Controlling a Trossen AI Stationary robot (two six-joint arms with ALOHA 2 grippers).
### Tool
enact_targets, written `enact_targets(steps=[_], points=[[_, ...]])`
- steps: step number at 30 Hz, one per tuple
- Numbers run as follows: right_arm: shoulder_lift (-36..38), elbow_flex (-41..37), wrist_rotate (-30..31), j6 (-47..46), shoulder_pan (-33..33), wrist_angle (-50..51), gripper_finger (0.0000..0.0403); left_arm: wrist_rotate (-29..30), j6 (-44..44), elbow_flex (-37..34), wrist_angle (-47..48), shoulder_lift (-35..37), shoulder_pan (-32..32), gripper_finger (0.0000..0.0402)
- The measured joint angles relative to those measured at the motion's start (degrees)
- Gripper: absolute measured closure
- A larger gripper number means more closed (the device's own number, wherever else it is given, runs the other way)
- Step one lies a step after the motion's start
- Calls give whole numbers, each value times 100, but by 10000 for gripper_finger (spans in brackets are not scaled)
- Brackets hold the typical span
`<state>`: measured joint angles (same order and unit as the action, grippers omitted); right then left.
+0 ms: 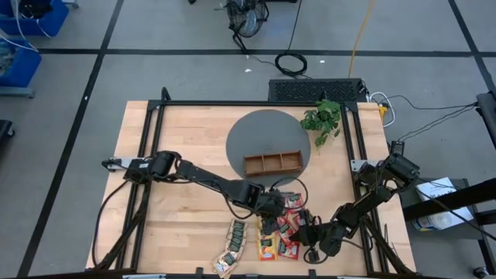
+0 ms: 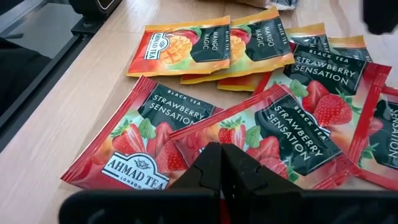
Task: Pick & Place Tea
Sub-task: Put the red tea bag into the right section of the wooden organizer
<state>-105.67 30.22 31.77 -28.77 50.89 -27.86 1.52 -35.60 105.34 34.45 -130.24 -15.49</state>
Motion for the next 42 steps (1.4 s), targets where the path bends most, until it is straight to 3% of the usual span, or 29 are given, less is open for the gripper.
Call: enact_targets(steps=[28,33,40,42], points=[[-4,0,101,117,-4,-110,403,-281,100,-2,-520,-386,-17,168],[-4,0,105,117,-4,-111,403,-147,212,-2,-611,-386,-26,230],[-5,0,260,142,-2,-94,403,-78,588,-2,-775,-342,-4,385],[2,0,301,147,-4,-134,403,-36,668,-2,-773,-274,9,390]])
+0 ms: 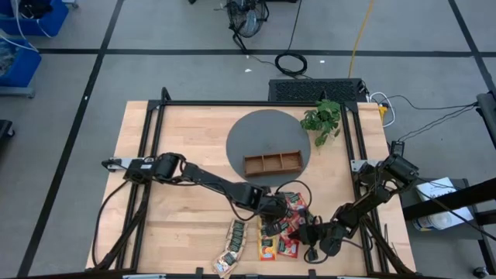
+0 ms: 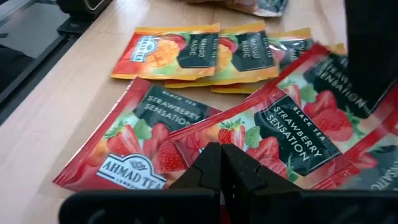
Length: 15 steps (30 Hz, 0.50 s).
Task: Pick & Place Tea
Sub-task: Put the red tea bag into the right section of the wooden organizer
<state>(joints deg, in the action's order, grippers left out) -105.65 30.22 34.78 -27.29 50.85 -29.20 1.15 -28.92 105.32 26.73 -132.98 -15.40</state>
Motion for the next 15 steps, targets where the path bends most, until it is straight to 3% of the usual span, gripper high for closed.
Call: enact_targets(steps=[15], points=[[656,-20,-6,59,22,-109,397,525,909,0,192,863,-173,397]])
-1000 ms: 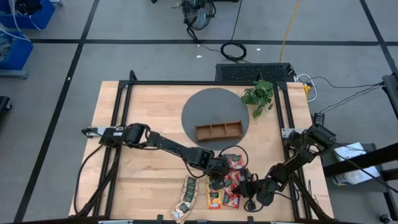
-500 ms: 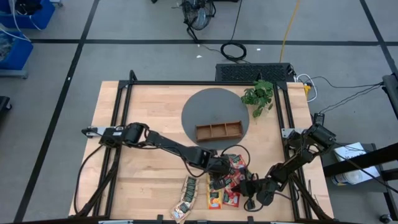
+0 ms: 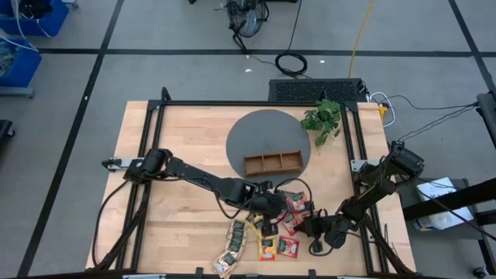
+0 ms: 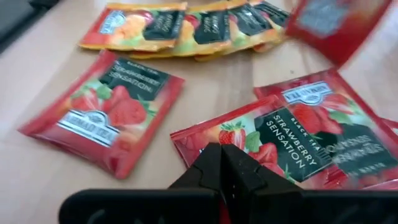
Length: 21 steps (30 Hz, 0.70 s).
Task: Pick & Place Tea
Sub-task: Put the red tea bag into the right section of the wooden organizer
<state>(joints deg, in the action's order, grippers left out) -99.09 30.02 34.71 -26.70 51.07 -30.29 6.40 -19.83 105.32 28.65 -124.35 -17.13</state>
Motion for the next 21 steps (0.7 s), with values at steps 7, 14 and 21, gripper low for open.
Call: enact_targets(steps=[7,14,21], points=[[4,2,-181,101,-83,-487,363,65,-22,65,12,81,-110,399],[431,9,-166,110,-247,-843,284,115,-7,72,28,79,-322,400],[1103,17,-8,53,-372,-784,232,295,-24,72,59,79,-568,400]])
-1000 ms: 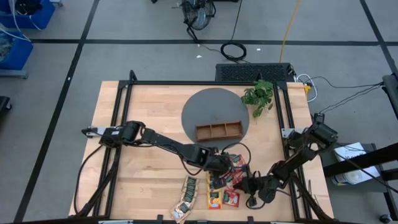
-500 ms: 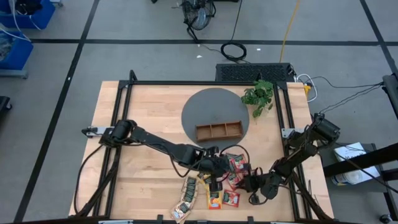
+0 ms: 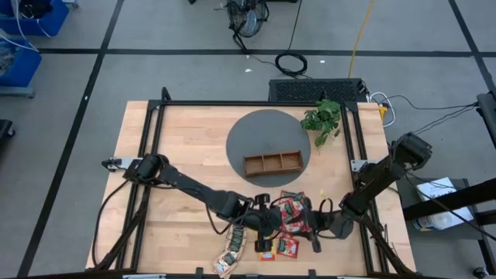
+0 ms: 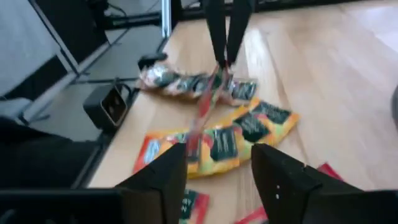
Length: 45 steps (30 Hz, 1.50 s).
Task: Pick & Place Tea
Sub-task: Put the red tea bag into the right section of the wooden organizer
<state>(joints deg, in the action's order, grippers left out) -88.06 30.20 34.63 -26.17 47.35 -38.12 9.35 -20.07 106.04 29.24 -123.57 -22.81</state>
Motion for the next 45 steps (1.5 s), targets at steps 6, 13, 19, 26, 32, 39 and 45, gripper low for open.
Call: enact_targets(steps=[6,13,19,26,32,39,45], points=[[38,0,-25,173,-273,-49,225,102,4,0,-52,-2,1,401],[43,2,-357,330,-609,-162,223,108,46,7,-261,-149,101,401],[40,2,-739,389,-803,-233,229,34,28,7,-263,-244,184,401],[40,2,-929,524,-862,-223,273,27,-10,4,-239,-326,227,401],[38,2,-920,638,-872,-135,380,21,4,4,-264,-319,220,401],[38,2,-908,739,-876,-126,401,10,9,4,-246,-319,221,397],[38,2,-903,739,-872,-108,402,12,2,0,-400,-319,221,347]])
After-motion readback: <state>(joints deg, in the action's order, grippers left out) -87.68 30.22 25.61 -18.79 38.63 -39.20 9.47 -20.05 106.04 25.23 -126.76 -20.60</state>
